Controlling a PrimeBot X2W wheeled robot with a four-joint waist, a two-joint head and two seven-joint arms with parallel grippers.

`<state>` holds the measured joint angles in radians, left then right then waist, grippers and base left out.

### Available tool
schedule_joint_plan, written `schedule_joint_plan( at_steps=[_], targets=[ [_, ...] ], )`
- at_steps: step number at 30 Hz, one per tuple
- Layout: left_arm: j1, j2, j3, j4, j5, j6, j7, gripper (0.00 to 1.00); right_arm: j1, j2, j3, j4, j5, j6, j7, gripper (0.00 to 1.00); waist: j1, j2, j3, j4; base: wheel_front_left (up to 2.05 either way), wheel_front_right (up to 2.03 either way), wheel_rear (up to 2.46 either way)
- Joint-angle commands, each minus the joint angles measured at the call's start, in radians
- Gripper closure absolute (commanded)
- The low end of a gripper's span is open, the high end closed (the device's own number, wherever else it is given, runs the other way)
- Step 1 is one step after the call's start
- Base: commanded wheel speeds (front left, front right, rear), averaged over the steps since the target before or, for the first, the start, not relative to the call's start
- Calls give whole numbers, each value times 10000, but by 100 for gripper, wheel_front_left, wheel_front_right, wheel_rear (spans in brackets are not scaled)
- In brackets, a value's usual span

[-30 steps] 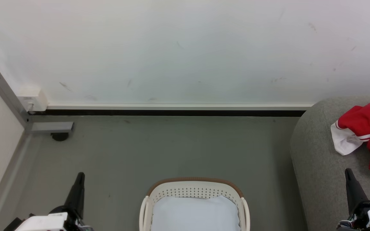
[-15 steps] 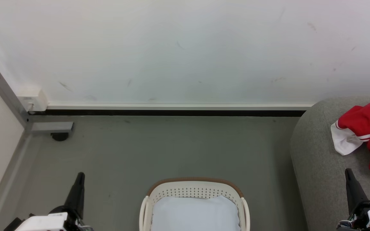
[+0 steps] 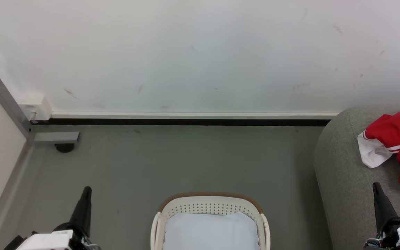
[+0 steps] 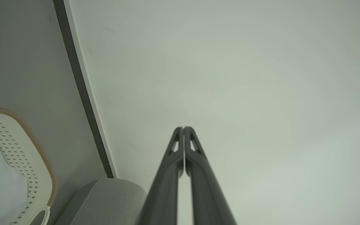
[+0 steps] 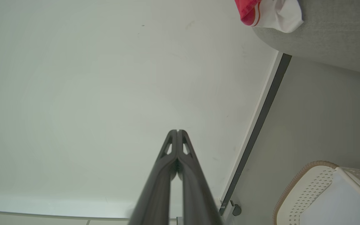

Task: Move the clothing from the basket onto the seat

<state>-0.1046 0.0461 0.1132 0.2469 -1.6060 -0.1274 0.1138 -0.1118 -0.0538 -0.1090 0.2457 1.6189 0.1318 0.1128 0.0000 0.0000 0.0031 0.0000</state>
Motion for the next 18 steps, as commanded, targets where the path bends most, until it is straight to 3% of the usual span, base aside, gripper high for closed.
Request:
schedule_joint_plan(
  at_steps=[1,18],
  targets=[
    [-76,77,28,-28,-127,-61,42,100,82,5,-44,-27,-46,-21,-9,100,0,0,0,0,0,0,0],
    [-75,75,27,-29,-128,-61,41,100,80,15,-56,-26,-63,-21,7,100,0,0,0,0,0,0,0]
  ],
)
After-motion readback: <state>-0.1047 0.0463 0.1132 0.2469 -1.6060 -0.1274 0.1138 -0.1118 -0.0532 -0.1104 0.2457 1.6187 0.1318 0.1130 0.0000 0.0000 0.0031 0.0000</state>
